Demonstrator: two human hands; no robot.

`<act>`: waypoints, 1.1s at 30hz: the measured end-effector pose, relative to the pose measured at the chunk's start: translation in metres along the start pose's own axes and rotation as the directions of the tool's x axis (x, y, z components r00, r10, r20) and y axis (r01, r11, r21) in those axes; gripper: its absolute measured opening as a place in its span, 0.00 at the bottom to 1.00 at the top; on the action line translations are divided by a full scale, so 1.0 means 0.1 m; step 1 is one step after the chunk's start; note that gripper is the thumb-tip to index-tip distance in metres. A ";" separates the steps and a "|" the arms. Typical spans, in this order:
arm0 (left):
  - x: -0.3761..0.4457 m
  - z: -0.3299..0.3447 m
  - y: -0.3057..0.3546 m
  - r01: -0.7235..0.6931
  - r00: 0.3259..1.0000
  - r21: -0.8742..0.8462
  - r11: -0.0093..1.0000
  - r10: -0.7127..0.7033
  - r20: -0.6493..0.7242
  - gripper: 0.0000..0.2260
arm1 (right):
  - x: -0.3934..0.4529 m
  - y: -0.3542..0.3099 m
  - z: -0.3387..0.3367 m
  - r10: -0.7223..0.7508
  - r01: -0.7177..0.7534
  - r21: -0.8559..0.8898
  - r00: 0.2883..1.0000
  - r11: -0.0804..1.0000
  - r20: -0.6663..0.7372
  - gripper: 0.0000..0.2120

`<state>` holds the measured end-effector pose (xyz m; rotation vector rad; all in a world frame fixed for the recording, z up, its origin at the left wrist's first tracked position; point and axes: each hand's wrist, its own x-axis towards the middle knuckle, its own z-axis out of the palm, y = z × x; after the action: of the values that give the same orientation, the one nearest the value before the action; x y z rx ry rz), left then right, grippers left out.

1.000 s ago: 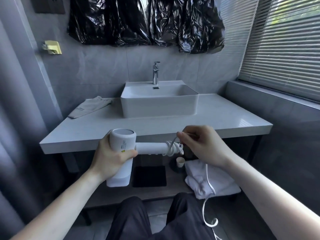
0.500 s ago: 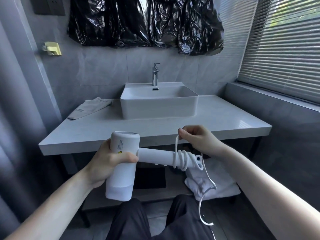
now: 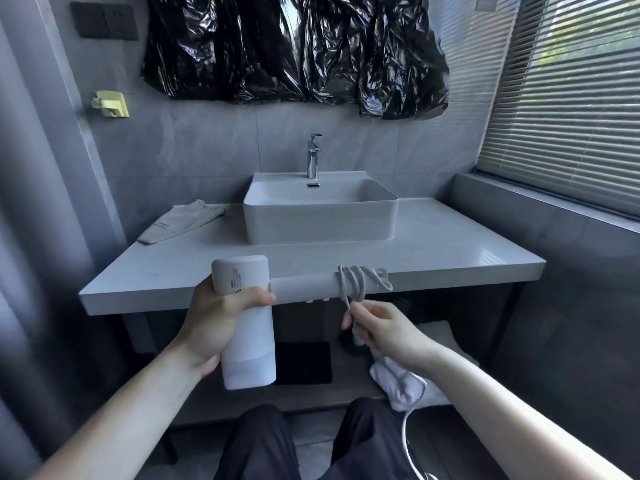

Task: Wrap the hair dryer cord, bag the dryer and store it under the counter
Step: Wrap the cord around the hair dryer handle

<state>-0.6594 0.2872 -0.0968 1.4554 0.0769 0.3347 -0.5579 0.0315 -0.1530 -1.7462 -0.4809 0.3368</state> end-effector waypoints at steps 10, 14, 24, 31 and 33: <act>0.24 -0.07 -0.20 0.114 0.962 -0.122 0.986 -0.140 -0.235 0.18 | -0.45 -0.22 0.16 -0.086 0.104 -0.428 0.994 0.898 0.062 0.25; 0.24 -0.11 -0.29 0.078 0.956 -0.051 0.996 -0.090 -0.280 0.20 | -0.52 -0.37 0.08 -0.168 0.157 -0.486 0.986 0.860 0.020 0.23; 0.23 -0.11 -0.35 -0.031 0.955 0.284 0.958 0.112 -0.275 0.24 | -0.54 -0.66 -0.07 -0.249 0.207 -0.384 0.967 0.900 -0.062 0.17; 0.12 -0.03 -0.36 -0.121 0.976 0.409 0.904 0.184 -0.118 0.22 | -0.34 -0.77 -0.25 -0.245 0.181 -0.325 0.955 0.928 -0.165 0.17; 0.08 0.00 -0.32 -0.144 0.980 0.412 0.900 0.187 -0.066 0.21 | -0.27 -0.77 -0.30 -0.287 0.196 -0.382 0.937 0.903 -0.197 0.16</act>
<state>-0.6456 0.2865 -0.1269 1.8629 0.1116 0.5598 -0.5779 0.0072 -0.0724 -2.0191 -0.5965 -0.1629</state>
